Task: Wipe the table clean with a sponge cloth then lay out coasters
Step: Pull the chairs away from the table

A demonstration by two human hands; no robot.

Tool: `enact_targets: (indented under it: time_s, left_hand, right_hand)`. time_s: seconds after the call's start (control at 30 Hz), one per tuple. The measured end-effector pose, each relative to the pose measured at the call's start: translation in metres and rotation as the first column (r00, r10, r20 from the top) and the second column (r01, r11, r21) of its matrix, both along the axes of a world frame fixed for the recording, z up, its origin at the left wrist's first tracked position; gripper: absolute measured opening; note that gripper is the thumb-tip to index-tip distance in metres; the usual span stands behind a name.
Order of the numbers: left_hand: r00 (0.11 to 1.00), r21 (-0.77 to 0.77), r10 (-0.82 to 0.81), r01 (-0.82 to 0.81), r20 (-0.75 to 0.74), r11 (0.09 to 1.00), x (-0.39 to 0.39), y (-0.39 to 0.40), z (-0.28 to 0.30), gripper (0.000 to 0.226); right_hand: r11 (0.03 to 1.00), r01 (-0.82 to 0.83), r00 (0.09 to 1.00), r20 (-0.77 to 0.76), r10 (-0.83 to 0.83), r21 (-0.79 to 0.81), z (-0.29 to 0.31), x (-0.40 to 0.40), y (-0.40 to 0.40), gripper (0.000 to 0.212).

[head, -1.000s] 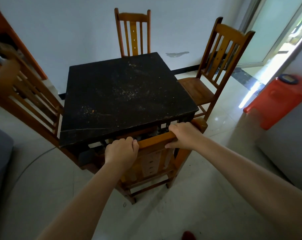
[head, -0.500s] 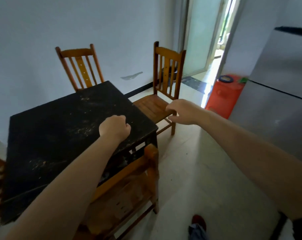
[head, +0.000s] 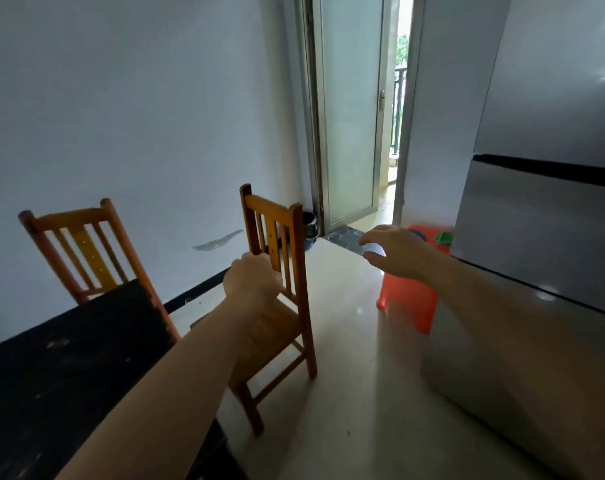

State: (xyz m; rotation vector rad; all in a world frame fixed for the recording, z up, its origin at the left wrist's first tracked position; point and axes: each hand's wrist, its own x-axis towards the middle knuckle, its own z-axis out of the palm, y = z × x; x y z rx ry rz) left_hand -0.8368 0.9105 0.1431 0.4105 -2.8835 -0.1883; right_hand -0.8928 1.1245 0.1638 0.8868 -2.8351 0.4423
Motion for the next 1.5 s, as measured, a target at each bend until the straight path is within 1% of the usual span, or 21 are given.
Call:
enact_targets:
  time_s: [0.13,0.2,0.33,0.43,0.57,0.7,0.77,0.83,0.93,1.03,1.13,1.2,1.27,1.33,1.37,1.43,1.5]
  left_hand:
    - [1.000,0.003,0.010,-0.010,0.004,1.000,-0.076,0.009,0.005,0.025]
    - [1.000,0.012,0.026,-0.026,-0.002,1.000,-0.113,0.006,0.007,0.026]
    - [0.999,0.007,0.055,-0.055,-0.002,0.998,-0.200,-0.017,0.010,0.030]
    - [0.997,0.009,0.075,-0.075,0.009,0.997,-0.266,-0.040,0.010,0.026]
    - [0.988,0.050,0.140,-0.144,0.064,0.988,-0.354,-0.073,0.005,0.025]
    - [0.967,0.179,0.190,-0.219,0.167,0.959,-0.436,-0.099,-0.017,0.028]
    - [0.959,0.181,0.195,-0.233,0.204,0.956,-0.460,-0.105,-0.026,0.022]
    - [0.952,0.184,0.227,-0.265,0.205,0.947,-0.492,-0.114,-0.035,0.017]
    - [0.917,0.190,0.312,-0.362,0.247,0.913,-0.533,-0.128,-0.049,0.017]
    - [0.861,0.240,0.411,-0.485,0.299,0.841,-0.568,-0.144,-0.065,0.027]
    - [0.780,0.316,0.492,-0.614,0.388,0.723,-0.591,-0.154,-0.073,0.032]
    - [0.723,0.308,0.488,-0.667,0.490,0.678,-0.597,-0.153,-0.081,0.035]
    - [0.678,0.301,0.484,-0.704,0.553,0.643,-0.602,-0.153,-0.091,0.047]
    - [0.656,0.300,0.485,-0.724,0.579,0.621,-0.601,-0.158,-0.100,0.066]
    - [0.666,0.311,0.466,-0.712,0.582,0.629,-0.600,-0.160,-0.099,0.069]
    - [0.657,0.350,0.433,-0.722,0.617,0.597,-0.597,-0.170,-0.099,0.066]
    - [0.624,0.365,0.385,-0.744,0.680,0.560,-0.595,-0.180,-0.099,0.065]
  right_hand:
    - [0.999,0.020,0.999,0.030,-0.019,-0.032,0.006,-0.076,0.015,0.029]
    - [0.998,0.018,1.000,0.012,-0.017,-0.052,0.006,-0.114,0.014,0.027]
    - [0.998,-0.033,0.999,-0.019,0.032,-0.044,0.010,-0.200,-0.003,0.024]
    - [0.997,-0.071,0.997,-0.011,0.070,-0.022,0.015,-0.266,-0.026,0.023]
    - [0.996,-0.094,0.995,0.013,0.094,-0.008,0.017,-0.353,-0.055,0.026]
    - [0.986,-0.164,0.984,0.063,0.164,-0.006,0.009,-0.432,-0.074,0.024]
    - [0.977,-0.212,0.976,0.065,0.210,0.025,0.005,-0.458,-0.082,0.022]
    - [0.962,-0.267,0.963,0.048,0.264,0.055,0.003,-0.496,-0.099,0.021]
    - [0.936,-0.336,0.941,0.082,0.329,0.102,-0.002,-0.555,-0.135,0.023]
    - [0.890,-0.432,0.901,0.115,0.419,0.145,-0.009,-0.609,-0.170,0.027]
    - [0.828,-0.543,0.839,0.146,0.525,0.143,-0.015,-0.657,-0.203,0.029]
    - [0.783,-0.600,0.799,0.150,0.582,0.161,-0.021,-0.682,-0.223,0.029]
    - [0.733,-0.660,0.751,0.164,0.640,0.163,-0.030,-0.701,-0.243,0.029]
    - [0.656,-0.732,0.681,0.192,0.706,0.185,-0.044,-0.714,-0.269,0.029]
    - [0.629,-0.754,0.656,0.196,0.728,0.189,-0.049,-0.715,-0.276,0.030]
    - [0.535,-0.821,0.570,0.229,0.789,0.197,-0.063,-0.717,-0.306,0.030]
    - [0.414,-0.878,0.470,0.259,0.844,0.241,-0.075,-0.713,-0.339,0.033]
